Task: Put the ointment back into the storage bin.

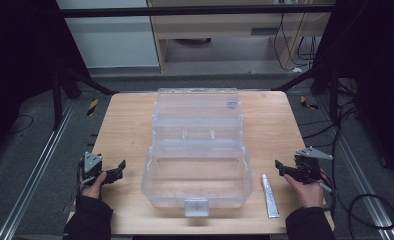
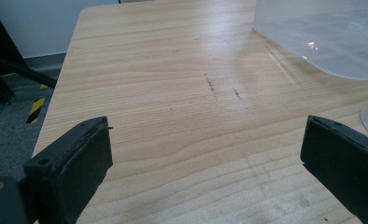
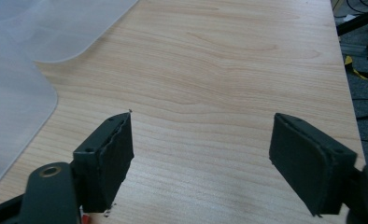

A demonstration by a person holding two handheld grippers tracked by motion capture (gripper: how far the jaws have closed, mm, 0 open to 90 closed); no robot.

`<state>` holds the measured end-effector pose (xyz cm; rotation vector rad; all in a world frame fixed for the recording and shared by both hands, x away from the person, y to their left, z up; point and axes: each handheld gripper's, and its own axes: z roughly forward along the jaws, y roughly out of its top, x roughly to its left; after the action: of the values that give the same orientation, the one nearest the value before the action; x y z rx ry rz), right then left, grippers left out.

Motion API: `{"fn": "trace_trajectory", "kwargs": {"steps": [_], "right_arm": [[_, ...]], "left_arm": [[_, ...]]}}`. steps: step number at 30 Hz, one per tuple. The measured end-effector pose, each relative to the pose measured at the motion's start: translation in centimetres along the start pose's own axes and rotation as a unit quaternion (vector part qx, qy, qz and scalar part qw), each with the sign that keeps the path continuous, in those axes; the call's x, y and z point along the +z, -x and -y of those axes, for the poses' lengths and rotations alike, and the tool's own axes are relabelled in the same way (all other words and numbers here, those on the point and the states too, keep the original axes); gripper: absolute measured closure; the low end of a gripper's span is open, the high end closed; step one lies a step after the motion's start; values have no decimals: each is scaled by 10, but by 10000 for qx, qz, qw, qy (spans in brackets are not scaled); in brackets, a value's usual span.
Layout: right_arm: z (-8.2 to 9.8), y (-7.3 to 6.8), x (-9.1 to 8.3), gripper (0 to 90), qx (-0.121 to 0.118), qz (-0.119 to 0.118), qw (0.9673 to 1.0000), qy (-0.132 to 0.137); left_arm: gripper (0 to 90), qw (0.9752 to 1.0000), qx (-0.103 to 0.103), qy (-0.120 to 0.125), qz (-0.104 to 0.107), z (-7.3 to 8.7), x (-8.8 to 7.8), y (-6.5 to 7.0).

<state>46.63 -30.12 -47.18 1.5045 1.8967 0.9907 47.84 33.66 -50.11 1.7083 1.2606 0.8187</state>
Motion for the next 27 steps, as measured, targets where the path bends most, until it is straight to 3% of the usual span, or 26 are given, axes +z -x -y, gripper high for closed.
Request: {"fn": "trace_trajectory", "kwargs": {"steps": [11, 15, 27], "right_arm": [[-9, -8, -17, 279, -167, 44, 9999, -11], [-11, -14, -27, 306, -324, 115, 9992, -210], [-21, -29, -38, 337, -461, -93, 9970, -620]], "left_arm": [[16, 10000, 2, 3, 0, 0, 0, 0], [16, 10000, 8, 17, -7, 0, -1, 0], [16, 10000, 31, 8, -8, 0, 0, 0]]}}
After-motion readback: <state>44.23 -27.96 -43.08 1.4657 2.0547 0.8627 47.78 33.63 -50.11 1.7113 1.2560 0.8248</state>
